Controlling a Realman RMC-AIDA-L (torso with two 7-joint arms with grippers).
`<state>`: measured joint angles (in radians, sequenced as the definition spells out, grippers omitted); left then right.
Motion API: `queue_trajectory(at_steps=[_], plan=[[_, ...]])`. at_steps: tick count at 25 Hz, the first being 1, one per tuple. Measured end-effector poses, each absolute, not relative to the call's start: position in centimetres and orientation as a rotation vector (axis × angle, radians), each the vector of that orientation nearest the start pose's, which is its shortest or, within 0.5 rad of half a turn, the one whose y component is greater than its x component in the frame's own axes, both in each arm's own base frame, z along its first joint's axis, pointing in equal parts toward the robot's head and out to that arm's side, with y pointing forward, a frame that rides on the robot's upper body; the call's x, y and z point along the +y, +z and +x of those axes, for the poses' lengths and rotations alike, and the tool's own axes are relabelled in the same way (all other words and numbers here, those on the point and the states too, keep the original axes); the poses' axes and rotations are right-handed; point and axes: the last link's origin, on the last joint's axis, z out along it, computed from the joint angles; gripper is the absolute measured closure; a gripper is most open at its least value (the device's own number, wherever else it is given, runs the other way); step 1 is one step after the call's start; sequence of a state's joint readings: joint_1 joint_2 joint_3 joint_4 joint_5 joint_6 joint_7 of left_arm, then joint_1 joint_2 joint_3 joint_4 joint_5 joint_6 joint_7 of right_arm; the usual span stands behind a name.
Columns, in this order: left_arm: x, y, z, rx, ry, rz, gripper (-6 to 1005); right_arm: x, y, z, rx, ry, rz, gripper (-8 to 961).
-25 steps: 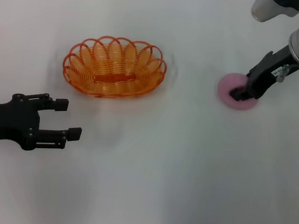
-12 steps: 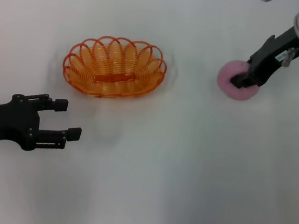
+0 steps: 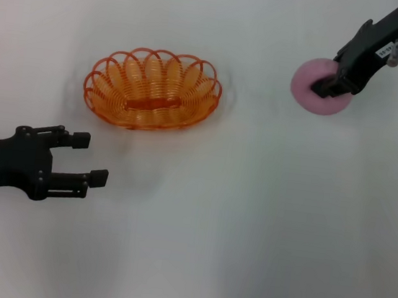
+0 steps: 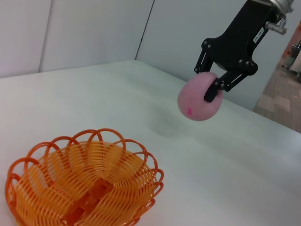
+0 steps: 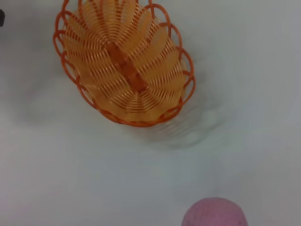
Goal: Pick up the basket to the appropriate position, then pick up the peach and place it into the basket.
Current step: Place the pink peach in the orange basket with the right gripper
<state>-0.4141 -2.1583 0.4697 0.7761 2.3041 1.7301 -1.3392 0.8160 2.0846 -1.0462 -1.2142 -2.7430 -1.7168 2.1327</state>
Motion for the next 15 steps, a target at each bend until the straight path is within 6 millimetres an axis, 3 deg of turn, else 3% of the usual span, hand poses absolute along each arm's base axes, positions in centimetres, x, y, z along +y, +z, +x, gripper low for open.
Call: queue_trajectory(at_steps=[8, 15], plan=[[26.8, -0.5, -30.2, -0.762, -0.591, -2.784, 174, 38.6, 3.3, 16.4, 0.560, -0.494, -2.783, 674], [26.9, -0.6, -30.1, -0.761, -0.593, -2.782, 174, 39.3, 1.7, 15.1, 0.467, -0.214, -2.827, 672]])
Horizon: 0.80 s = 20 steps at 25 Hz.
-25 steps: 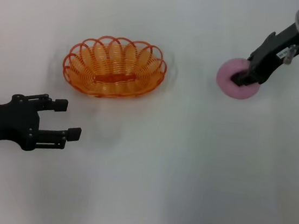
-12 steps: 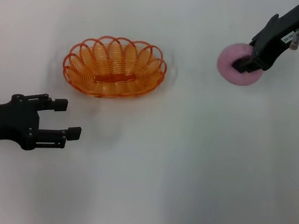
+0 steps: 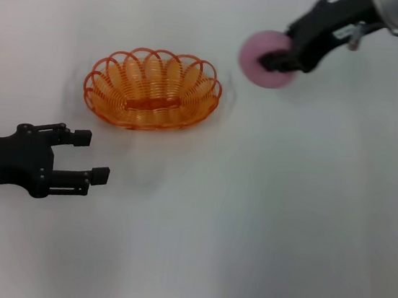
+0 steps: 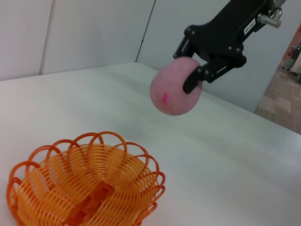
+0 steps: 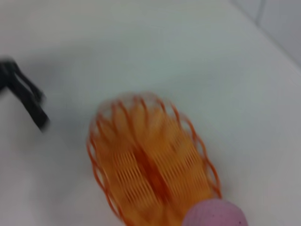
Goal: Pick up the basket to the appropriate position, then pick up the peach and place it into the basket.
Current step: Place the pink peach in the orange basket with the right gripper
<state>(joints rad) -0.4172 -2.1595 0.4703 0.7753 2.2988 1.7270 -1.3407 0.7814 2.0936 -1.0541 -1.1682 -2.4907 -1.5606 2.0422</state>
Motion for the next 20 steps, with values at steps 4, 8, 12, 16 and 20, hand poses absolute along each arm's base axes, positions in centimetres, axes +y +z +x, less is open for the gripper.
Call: queue_trajectory(at_steps=[4, 8, 12, 16, 20], plan=[[27.0, -0.5, -30.2, -0.764, -0.592, -2.774, 175, 39.7, 0.0, 14.0, 0.403, 0.011, -2.869, 670], [27.0, -0.5, -30.2, -0.764, -0.594, -2.769, 175, 40.0, -1.7, 13.5, 0.349, 0.212, -2.878, 669], [27.2, -0.5, -30.2, -0.764, -0.600, -2.752, 175, 40.0, -4.0, 13.9, 0.308, 0.387, -2.860, 667], [27.3, -0.4, -30.1, -0.760, -0.608, -2.743, 175, 39.8, -6.6, 14.9, 0.296, 0.498, -2.818, 666], [27.5, -0.3, -30.1, -0.758, -0.611, -2.732, 175, 39.4, -8.0, 15.2, 0.269, 0.676, -2.733, 664]])
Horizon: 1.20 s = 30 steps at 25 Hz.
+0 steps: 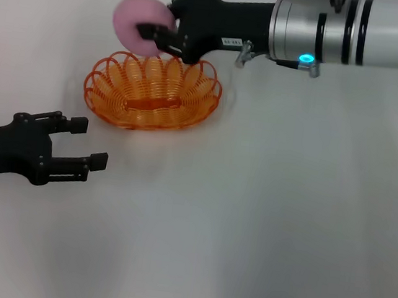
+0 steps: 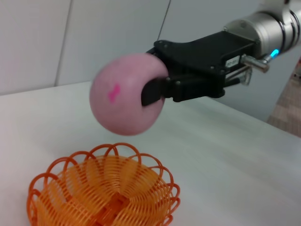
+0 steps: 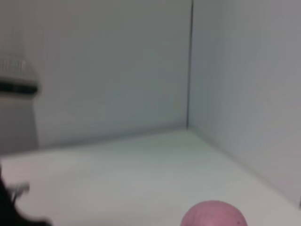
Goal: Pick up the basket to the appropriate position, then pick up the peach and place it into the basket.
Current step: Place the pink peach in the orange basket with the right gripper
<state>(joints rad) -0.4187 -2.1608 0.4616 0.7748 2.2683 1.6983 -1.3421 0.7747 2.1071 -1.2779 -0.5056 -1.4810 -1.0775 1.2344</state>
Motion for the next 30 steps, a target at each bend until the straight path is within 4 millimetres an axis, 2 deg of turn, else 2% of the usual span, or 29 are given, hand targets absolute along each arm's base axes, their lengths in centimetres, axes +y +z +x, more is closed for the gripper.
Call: queue_trajectory(at_steps=[4, 7, 14, 30], plan=[[27.5, -0.4, -30.2, -0.755, -0.607, -2.729, 175, 38.9, -8.2, 16.0, 0.302, 0.845, -2.620, 663], [27.5, -0.4, -30.2, -0.753, -0.607, -2.728, 175, 38.5, -8.4, 16.6, 0.311, 0.898, -2.566, 662], [27.7, -0.4, -30.0, -0.751, -0.608, -2.729, 174, 38.2, -9.2, 16.7, 0.297, 0.873, -2.577, 659], [28.0, -0.4, -29.9, -0.747, -0.605, -2.727, 174, 39.0, -9.4, 16.3, 0.292, 0.827, -2.571, 653]])
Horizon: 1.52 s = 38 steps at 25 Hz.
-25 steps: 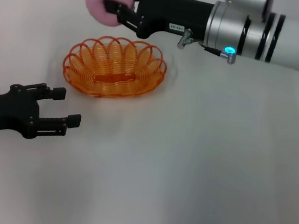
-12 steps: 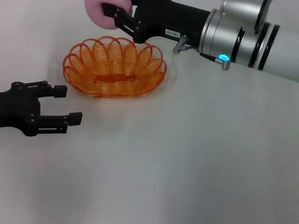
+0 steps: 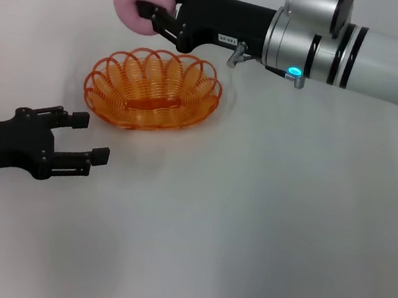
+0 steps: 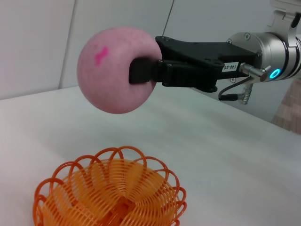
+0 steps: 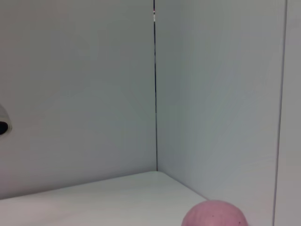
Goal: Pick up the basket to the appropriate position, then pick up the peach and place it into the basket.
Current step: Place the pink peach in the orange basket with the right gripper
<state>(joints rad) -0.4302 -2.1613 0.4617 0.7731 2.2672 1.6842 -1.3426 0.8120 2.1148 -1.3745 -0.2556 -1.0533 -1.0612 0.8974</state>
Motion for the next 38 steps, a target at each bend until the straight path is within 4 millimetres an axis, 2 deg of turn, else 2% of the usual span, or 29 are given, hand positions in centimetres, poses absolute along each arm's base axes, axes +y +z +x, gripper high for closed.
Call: queue_trajectory(at_steps=[9, 19, 38], plan=[[28.0, -0.4, -30.0, -0.750, -0.605, -2.726, 175, 39.1, -10.2, 16.2, 0.285, 0.759, -2.605, 649], [28.0, -0.8, -30.0, -0.759, -0.601, -2.727, 174, 39.2, -11.7, 16.9, 0.310, 0.575, -2.660, 646], [28.0, -1.0, -30.0, -0.766, -0.604, -2.728, 174, 38.8, -12.3, 17.6, 0.319, 0.463, -2.726, 639]])
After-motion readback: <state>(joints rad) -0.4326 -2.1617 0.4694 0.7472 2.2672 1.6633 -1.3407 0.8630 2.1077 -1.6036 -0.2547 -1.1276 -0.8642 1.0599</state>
